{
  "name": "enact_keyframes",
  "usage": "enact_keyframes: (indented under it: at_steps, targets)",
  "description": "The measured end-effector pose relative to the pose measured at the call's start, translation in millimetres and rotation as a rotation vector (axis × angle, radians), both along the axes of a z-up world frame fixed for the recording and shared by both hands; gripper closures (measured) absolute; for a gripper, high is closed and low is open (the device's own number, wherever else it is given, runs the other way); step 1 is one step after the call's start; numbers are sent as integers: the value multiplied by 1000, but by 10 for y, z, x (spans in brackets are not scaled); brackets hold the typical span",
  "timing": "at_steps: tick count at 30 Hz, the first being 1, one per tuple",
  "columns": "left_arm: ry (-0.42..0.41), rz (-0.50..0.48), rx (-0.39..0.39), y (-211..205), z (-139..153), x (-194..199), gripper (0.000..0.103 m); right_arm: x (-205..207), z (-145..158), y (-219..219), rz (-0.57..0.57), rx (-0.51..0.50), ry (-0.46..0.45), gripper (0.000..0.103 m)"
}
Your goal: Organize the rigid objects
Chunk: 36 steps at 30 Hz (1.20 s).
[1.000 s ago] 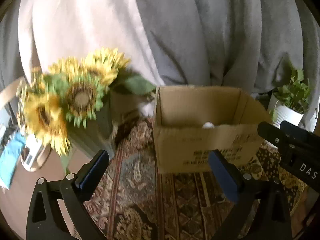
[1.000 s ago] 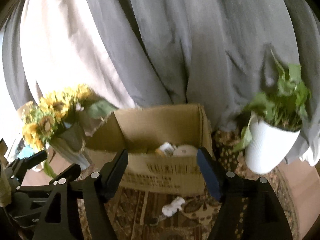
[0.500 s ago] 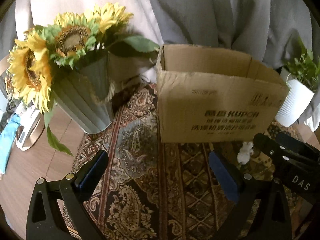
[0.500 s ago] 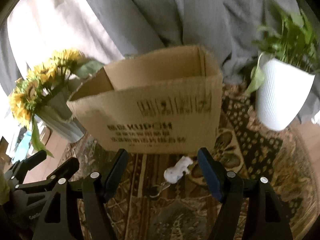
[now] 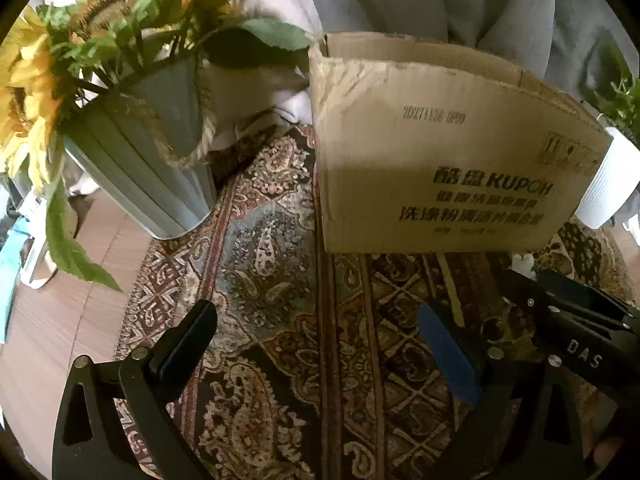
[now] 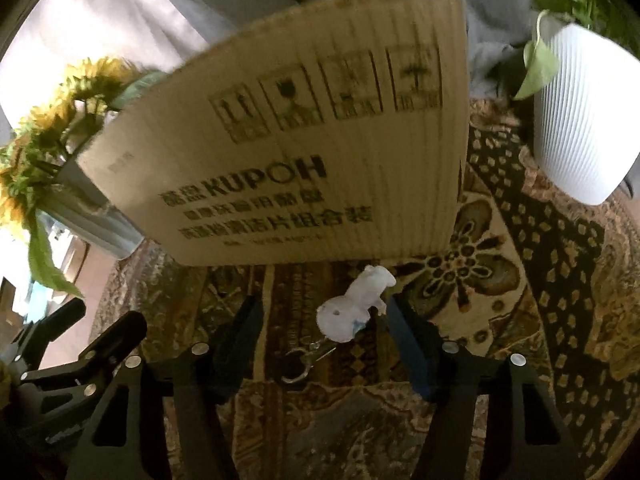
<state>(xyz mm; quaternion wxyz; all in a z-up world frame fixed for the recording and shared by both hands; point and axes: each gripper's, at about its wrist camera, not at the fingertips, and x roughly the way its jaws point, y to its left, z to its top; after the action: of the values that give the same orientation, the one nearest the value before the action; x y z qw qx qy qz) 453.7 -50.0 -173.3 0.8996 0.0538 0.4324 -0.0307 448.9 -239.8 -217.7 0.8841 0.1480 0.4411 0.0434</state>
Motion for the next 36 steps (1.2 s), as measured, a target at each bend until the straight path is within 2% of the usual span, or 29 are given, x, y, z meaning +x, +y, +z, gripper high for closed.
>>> enact_keyframes:
  at_steps: [9,15,20,21,28,36]
  targets:
    - [26,3,7,9,-109,92,1,124,-159,34,5,-33,37,46]
    - [41,-1,14,-11,-158,99,1,124,-190,58,5,-78,40,63]
    - [34,-4,14,-21,-116,62,1,100,-208,49,13,-89,36,67]
    - [32,-4,12,-17,-113,63,1,87,-196,33,15,-84,40,74]
    - [0,-5,10,-11,37,-42,1,-26,-75,29,29,-74,28,74]
    - [-42,-5,-14,-11,246,-135,1,-201,276,15,42,-74,-39,74]
